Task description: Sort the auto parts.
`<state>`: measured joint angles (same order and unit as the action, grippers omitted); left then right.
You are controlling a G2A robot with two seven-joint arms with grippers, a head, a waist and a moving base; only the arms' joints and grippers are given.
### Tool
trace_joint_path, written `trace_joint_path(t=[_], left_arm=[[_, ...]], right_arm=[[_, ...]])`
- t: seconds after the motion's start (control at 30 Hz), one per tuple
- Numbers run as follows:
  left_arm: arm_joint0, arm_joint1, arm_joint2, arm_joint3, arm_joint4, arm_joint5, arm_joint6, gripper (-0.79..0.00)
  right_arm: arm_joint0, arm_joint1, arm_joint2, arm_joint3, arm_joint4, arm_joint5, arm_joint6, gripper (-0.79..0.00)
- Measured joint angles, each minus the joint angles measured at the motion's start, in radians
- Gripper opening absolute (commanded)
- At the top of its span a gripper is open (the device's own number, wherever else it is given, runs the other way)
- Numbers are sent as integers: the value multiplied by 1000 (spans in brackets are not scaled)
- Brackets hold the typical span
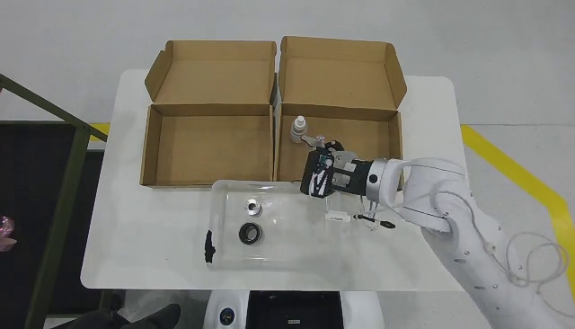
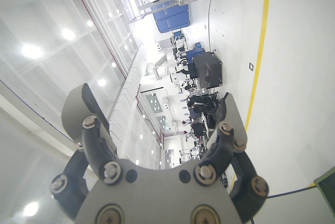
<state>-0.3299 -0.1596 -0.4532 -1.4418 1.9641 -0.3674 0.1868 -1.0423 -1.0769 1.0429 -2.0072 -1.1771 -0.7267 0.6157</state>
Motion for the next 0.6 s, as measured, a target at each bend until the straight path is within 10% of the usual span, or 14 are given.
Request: trace_joint_path(t=[0.6], left_arm=[[0,0,0,0,0,0,0,0]], right_arm=[[72,-43,-209,68,-63,27,-50,-252]])
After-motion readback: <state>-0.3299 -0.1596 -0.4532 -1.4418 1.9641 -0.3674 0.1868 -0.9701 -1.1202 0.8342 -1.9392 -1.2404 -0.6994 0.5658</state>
